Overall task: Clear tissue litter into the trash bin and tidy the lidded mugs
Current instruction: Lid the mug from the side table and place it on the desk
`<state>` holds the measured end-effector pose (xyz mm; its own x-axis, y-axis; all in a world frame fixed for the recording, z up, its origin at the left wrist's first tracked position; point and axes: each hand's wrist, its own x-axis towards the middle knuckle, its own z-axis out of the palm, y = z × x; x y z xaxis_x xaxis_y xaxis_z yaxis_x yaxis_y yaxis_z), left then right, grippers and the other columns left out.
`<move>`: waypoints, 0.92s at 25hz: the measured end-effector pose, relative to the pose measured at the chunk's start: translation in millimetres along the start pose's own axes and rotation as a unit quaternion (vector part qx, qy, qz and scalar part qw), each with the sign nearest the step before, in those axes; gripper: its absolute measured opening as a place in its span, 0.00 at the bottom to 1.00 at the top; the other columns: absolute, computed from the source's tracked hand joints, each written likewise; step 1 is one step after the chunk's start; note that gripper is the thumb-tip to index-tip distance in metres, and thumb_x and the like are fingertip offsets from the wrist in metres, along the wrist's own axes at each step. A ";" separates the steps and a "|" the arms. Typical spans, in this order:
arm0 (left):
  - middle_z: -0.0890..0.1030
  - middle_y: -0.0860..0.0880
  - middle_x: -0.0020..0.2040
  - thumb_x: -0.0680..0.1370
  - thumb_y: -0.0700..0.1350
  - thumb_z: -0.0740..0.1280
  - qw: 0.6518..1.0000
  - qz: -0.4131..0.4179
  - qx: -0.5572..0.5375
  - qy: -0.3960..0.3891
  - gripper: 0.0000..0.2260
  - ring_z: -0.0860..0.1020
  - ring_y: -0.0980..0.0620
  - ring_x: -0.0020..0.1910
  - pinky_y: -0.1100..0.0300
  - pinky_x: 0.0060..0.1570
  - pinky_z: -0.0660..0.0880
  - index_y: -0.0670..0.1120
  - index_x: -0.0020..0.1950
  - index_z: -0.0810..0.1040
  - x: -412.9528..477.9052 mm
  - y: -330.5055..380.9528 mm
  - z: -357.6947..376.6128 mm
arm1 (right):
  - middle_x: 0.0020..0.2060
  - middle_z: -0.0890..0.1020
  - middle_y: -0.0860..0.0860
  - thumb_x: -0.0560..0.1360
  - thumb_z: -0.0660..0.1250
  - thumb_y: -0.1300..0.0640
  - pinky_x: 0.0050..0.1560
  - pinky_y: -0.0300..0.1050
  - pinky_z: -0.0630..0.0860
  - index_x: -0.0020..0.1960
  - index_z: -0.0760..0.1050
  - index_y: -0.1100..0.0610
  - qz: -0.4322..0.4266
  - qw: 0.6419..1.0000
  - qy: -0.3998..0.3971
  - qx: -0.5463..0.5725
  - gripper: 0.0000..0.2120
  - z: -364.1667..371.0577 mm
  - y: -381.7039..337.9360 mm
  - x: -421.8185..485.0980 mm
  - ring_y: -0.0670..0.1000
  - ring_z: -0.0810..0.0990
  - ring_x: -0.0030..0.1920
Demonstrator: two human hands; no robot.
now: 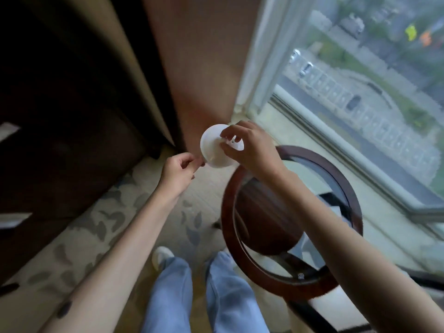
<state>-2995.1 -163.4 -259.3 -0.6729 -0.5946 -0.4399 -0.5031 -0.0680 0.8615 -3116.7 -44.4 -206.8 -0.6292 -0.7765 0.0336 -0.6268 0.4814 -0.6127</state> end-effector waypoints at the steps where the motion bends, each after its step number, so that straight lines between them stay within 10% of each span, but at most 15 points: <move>1: 0.77 0.53 0.29 0.75 0.42 0.66 0.999 -0.005 -0.021 0.036 0.10 0.71 0.57 0.29 0.70 0.28 0.67 0.49 0.33 0.78 -8.2 1.0 -27.5 | 0.41 0.81 0.54 0.71 0.68 0.58 0.45 0.45 0.70 0.48 0.80 0.57 -0.031 0.999 -0.014 -0.003 0.07 8.5 -27.0 12.6 0.55 0.76 0.44; 12: 0.80 0.55 0.34 0.74 0.44 0.67 0.948 -0.006 -0.146 0.282 0.09 0.74 0.67 0.26 0.73 0.20 0.65 0.51 0.34 0.78 -121.0 -13.6 -318.6 | 0.48 0.82 0.54 0.73 0.67 0.56 0.50 0.47 0.75 0.54 0.79 0.57 -0.282 0.957 -0.068 -0.003 0.10 122.7 -332.3 69.9 0.53 0.77 0.49; 23: 0.80 0.56 0.37 0.74 0.46 0.68 0.826 -0.056 -0.215 0.517 0.07 0.74 0.60 0.38 0.54 0.45 0.75 0.51 0.36 0.81 -180.4 -61.4 -525.0 | 0.51 0.81 0.55 0.74 0.66 0.57 0.56 0.49 0.72 0.56 0.78 0.58 -0.438 0.881 -0.176 0.023 0.12 251.8 -577.1 106.0 0.54 0.76 0.54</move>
<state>-2558.1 -472.5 -99.7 0.3005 -0.9168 -0.2631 -0.1410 -0.3156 0.9384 -2705.9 -506.9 -48.4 0.2738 -0.9235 0.2686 -0.7769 -0.3770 -0.5042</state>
